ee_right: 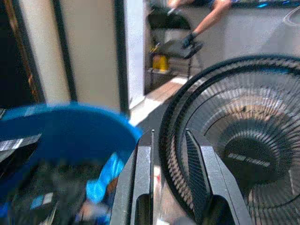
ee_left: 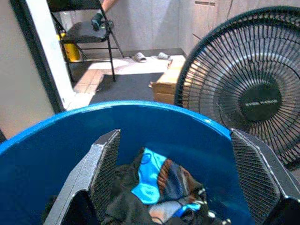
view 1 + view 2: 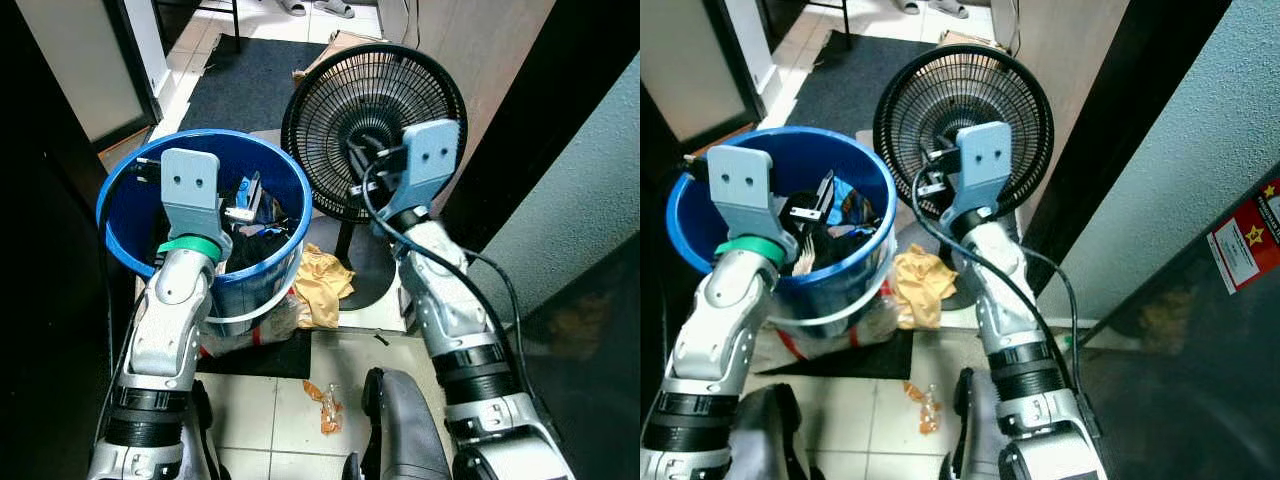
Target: Clothes washing
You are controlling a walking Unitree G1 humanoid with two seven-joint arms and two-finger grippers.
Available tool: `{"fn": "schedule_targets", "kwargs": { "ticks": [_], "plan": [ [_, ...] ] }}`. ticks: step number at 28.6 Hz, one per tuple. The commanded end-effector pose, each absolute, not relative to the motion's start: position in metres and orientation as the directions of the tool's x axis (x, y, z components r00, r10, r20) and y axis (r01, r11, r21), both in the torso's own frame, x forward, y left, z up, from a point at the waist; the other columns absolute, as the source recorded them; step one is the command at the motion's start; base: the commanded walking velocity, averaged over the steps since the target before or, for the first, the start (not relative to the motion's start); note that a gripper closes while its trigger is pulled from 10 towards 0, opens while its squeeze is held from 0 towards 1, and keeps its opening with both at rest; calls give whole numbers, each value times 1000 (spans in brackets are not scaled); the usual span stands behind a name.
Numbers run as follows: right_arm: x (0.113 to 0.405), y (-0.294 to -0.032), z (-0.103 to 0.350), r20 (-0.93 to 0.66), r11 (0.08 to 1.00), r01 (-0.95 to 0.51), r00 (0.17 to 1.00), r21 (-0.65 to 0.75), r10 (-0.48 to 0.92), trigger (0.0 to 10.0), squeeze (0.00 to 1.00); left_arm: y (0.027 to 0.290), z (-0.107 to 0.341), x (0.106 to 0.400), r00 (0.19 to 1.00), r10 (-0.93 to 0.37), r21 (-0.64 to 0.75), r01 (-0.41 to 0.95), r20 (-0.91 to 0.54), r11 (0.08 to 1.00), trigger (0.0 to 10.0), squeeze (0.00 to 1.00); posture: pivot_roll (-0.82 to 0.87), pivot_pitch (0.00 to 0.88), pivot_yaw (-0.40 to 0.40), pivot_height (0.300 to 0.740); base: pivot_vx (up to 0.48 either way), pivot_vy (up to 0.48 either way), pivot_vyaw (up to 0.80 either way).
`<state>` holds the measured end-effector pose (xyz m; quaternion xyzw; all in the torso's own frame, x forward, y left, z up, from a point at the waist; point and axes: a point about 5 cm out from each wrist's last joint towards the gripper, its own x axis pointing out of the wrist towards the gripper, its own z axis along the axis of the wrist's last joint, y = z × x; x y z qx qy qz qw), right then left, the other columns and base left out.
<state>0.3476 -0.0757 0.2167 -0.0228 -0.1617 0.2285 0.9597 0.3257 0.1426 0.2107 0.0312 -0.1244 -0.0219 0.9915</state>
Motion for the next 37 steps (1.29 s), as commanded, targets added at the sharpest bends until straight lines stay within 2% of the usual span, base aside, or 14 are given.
{"fn": "schedule_targets", "kwargs": {
  "ticks": [1,9,15,16,17,19,20,22,24,25,27,32,36,37],
  "plan": [
    [345,-74,205,238,873,-460,840,-165,488,10000,0,141,205,323,973,-58,73,42,222,996,10000,0,20,111,-26,390,0,0,0],
    [344,-77,191,149,826,-505,823,-249,548,10000,0,138,204,324,975,-62,78,47,214,996,10000,0,21,102,-25,390,0,0,0],
    [353,-88,206,212,891,-438,865,-121,454,10000,0,144,206,328,975,-49,82,32,218,996,10000,0,13,100,-22,390,0,0,0],
    [350,-87,196,130,862,-490,853,-134,505,10000,0,145,206,328,975,-46,82,29,218,996,10000,0,10,94,-23,390,0,0,0],
    [350,-87,196,130,862,-490,853,-134,505,10000,0,145,206,328,975,-46,82,29,218,996,10000,0,10,94,-23,390,0,0,0],
    [337,-83,164,-76,738,-607,785,-296,615,10000,0,144,206,329,975,-45,81,28,217,996,10000,0,3,91,-23,390,0,0,0],
    [337,-83,164,-76,738,-607,785,-296,615,10000,0,144,206,329,975,-45,81,28,217,996,10000,0,3,91,-23,390,0,0,0],
    [329,-80,150,-161,632,-663,730,-402,664,10000,0,143,206,329,975,-49,80,32,216,996,10000,0,-10,91,-19,390,0,0,0],
    [329,-80,150,-161,632,-663,730,-402,664,10000,0,143,206,329,975,-49,80,32,216,996,10000,0,-10,91,-19,390,0,0,0],
    [333,-76,159,-112,646,-643,739,-412,665,10000,0,143,206,330,975,-51,80,35,215,996,10000,0,-10,91,-19,390,0,0,0],
    [348,-70,190,68,754,-555,788,-350,612,10000,0,141,206,332,975,-55,78,39,215,996,10000,0,-15,84,-16,390,0,0,0],
    [356,-69,210,166,818,-507,813,-271,558,10000,0,139,208,333,973,-60,77,44,221,996,10000,0,-13,81,-16,390,0,0,0],
    [360,-101,229,288,923,-362,877,-129,385,10000,0,142,212,334,971,-56,74,40,231,997,10000,0,-19,89,-5,390,0,0,0],
    [360,-101,229,288,923,-362,877,-129,385,10000,0,142,212,334,971,-56,74,40,231,997,10000,0,-19,89,-5,390,0,0,0]
  ]
}}
